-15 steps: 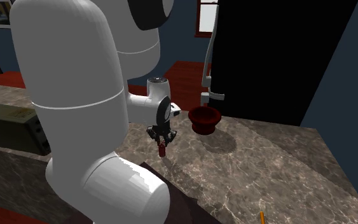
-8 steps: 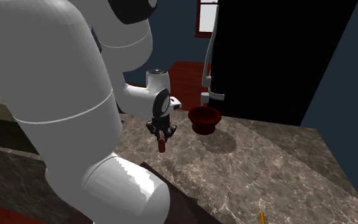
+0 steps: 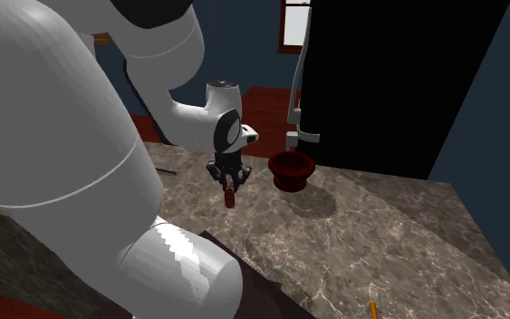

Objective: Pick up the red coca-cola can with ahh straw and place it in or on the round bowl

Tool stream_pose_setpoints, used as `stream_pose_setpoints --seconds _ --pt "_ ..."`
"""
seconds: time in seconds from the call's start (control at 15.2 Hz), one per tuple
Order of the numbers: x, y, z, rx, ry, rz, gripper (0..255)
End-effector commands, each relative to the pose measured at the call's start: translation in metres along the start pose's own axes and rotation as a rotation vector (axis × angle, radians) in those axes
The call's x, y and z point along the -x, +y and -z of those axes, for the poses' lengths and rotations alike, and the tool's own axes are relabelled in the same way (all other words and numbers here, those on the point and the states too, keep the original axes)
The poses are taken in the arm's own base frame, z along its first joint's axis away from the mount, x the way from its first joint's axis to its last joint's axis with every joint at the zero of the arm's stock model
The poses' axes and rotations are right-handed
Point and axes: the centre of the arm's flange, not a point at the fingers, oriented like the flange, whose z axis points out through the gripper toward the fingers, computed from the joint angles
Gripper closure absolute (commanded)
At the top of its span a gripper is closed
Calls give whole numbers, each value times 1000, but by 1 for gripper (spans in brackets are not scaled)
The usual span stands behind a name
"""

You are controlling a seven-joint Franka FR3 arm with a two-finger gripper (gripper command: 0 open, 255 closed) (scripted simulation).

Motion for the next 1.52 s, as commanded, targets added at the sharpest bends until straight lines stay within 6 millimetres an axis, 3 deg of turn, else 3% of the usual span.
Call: stream_pose_setpoints --seconds 0.0,1.12,1.45 --pt "-1 0 11 0 -1 0 255" --pt "-10 -3 96 0 -1 0 255" --pt "-65 34 93 0 -1 0 255"
